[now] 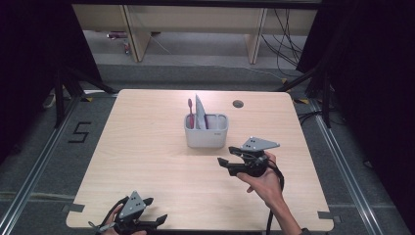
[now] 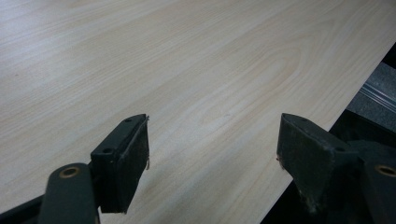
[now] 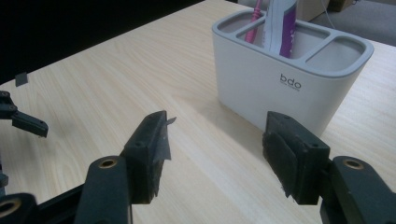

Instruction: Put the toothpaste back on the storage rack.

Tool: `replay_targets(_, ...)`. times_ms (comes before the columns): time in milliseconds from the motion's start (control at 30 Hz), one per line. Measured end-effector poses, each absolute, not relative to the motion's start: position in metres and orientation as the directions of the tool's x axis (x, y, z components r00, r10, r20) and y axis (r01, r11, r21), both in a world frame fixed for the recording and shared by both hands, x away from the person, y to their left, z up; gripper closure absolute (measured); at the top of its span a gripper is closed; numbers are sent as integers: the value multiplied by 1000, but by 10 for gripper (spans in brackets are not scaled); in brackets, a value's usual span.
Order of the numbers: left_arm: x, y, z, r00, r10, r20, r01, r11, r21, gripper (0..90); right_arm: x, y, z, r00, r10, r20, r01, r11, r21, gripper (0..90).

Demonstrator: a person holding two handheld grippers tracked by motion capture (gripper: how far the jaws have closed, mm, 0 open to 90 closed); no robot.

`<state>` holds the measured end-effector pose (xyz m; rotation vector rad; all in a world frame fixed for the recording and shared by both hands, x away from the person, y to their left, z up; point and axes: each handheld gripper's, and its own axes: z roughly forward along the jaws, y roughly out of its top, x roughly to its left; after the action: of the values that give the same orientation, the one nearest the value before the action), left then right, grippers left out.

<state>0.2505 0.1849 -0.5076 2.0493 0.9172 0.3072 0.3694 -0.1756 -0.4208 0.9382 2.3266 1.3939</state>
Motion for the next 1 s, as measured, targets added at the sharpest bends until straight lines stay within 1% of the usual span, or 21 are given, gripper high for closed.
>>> replay_targets(33,250,185,-507,698,708,-106,499,-375,782,248,368,-177,-421,-749,657,92,395,331,857,398)
replay_targets(67,250,184,-508,691,712,-124,500,-348,793,248,367,-177,-423,-748,657,92,393,327,860,393)
replay_targets(100,250,184,-508,692,712,-119,497,-349,795,248,365,-178,-423,-747,654,117,417,323,850,386)
replay_targets(200,251,185,-507,702,705,-104,492,-374,786,248,362,-182,-427,-748,653,116,418,329,847,340)
replay_targets(233,251,184,-508,699,707,-112,493,-362,791,248,361,-182,-429,-745,652,138,434,318,843,325)
replay_targets(333,251,183,-508,698,708,-110,493,-362,791,248,359,-187,-432,-737,665,125,439,330,836,296)
replay_targets(367,251,183,-508,699,706,-111,493,-365,790,248,356,-189,-432,-717,679,155,477,317,820,282)
replay_targets(400,252,183,-508,702,704,-108,493,-370,788,248,358,-190,-434,-730,667,149,460,318,829,277)
replay_targets(433,252,185,-508,701,707,-92,490,-384,782,248,357,-192,-435,-722,672,162,474,311,823,275)
replay_targets(467,252,183,-509,692,711,-120,494,-345,798,248,356,-196,-435,-717,684,136,460,318,829,269)
replay_targets(500,252,184,-508,692,713,-117,497,-352,793,248,356,-197,-437,-717,680,153,469,308,827,267)
replay_targets(533,252,184,-508,693,713,-112,498,-360,789,248,353,-199,-436,-691,700,179,506,292,812,268)
replay_targets(567,252,185,-508,689,716,-114,497,-352,793,248,356,-201,-439,-714,682,160,476,305,825,267)
replay_targets(633,253,187,-508,695,712,-95,495,-379,782,247,353,-205,-442,-700,695,164,489,299,820,267)
replay_targets(700,252,186,-508,691,715,-105,496,-365,788,248,352,-208,-445,-695,696,178,505,297,810,267)
replay_targets(767,251,185,-509,683,720,-121,499,-339,798,248,350,-211,-447,-691,704,163,505,309,806,267)
replay_targets(867,251,186,-508,685,718,-121,500,-344,795,248,346,-213,-449,-676,709,200,532,282,798,267)
replay_targets(900,251,186,-509,685,719,-121,498,-340,798,248,347,-215,-450,-700,694,170,500,305,811,267)
replay_targets(967,251,186,-509,683,720,-121,500,-341,796,248,345,-217,-450,-693,704,156,496,309,811,267)
replay_targets(1000,251,186,-509,684,719,-120,501,-345,794,248,343,-217,-450,-688,703,182,516,297,804,267)
